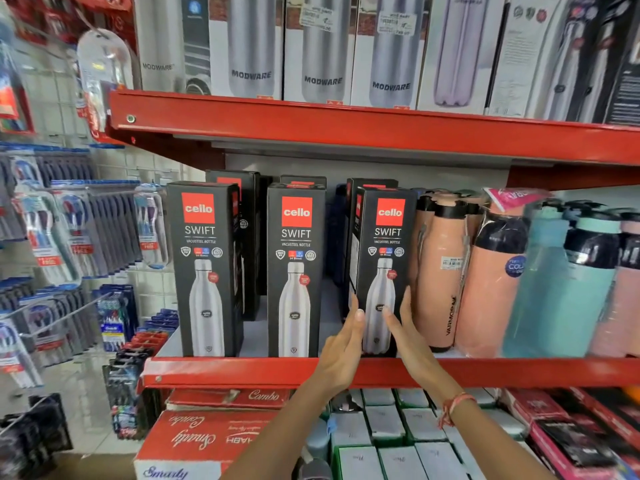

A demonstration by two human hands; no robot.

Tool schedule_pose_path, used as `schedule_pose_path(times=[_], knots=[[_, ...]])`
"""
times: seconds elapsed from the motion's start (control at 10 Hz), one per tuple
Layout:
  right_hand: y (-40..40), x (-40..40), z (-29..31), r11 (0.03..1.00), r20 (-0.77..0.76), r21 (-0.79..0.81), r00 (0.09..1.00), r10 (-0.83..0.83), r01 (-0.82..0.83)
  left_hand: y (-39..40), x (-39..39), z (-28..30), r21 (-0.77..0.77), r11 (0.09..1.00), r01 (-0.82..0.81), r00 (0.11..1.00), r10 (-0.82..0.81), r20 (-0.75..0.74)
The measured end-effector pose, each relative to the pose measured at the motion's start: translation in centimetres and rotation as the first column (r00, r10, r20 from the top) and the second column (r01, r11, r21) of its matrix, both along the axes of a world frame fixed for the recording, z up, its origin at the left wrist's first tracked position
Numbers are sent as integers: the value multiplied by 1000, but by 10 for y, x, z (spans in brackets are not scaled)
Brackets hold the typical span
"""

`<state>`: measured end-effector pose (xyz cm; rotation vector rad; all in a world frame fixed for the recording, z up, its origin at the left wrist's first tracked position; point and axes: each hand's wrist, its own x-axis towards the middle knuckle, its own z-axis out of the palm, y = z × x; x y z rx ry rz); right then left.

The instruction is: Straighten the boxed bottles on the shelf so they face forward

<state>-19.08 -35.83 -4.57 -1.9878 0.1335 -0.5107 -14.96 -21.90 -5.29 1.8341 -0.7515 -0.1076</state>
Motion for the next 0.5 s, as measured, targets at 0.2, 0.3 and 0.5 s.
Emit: schedule_pose_path(times=[0.2,0.3,0.5], knots=[[7,-21,-1,997,-16,-71,999,-28,27,7,-15,-6,18,999,37,999,-37,-9],[11,-29,0,995,-33,-78,998,-59,57,13,-22,-1,89,994,69,996,-63,-69],[32,-37,34,971,192,-155,970,-148,179,37,-35,30,89,996,25,998,-30,52]])
